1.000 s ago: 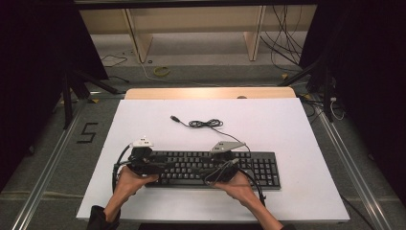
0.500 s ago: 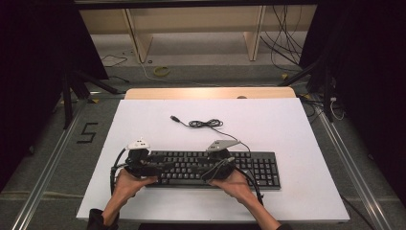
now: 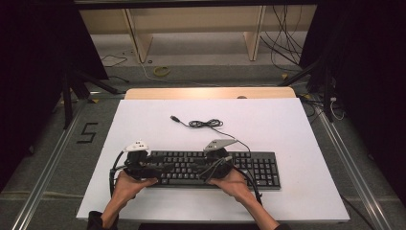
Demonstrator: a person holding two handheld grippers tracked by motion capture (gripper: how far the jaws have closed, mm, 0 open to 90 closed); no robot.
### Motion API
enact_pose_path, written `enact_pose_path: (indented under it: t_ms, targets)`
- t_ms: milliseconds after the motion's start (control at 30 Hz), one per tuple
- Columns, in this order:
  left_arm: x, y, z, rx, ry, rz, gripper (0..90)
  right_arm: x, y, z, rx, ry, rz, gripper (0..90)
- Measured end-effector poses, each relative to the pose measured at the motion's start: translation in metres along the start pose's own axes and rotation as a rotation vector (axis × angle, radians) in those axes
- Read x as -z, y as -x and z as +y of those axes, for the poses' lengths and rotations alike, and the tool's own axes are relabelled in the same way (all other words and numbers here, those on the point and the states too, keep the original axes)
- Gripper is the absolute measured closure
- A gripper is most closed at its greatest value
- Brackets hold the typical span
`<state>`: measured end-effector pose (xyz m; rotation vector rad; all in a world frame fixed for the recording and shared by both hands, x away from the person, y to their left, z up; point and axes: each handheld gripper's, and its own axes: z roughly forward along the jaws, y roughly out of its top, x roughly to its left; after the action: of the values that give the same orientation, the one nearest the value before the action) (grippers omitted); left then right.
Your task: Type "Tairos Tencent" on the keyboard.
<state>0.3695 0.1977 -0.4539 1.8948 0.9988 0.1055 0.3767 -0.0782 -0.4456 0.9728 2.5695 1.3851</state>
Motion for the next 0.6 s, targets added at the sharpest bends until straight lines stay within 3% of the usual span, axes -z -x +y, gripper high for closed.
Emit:
enact_pose_path:
  t_ms: [600]
  targets:
    - [0.006,0.003,-0.009,0.002,0.051,-0.013,36.6,-0.013,-0.005,-0.003,0.028,-0.061,0.002,88.0]
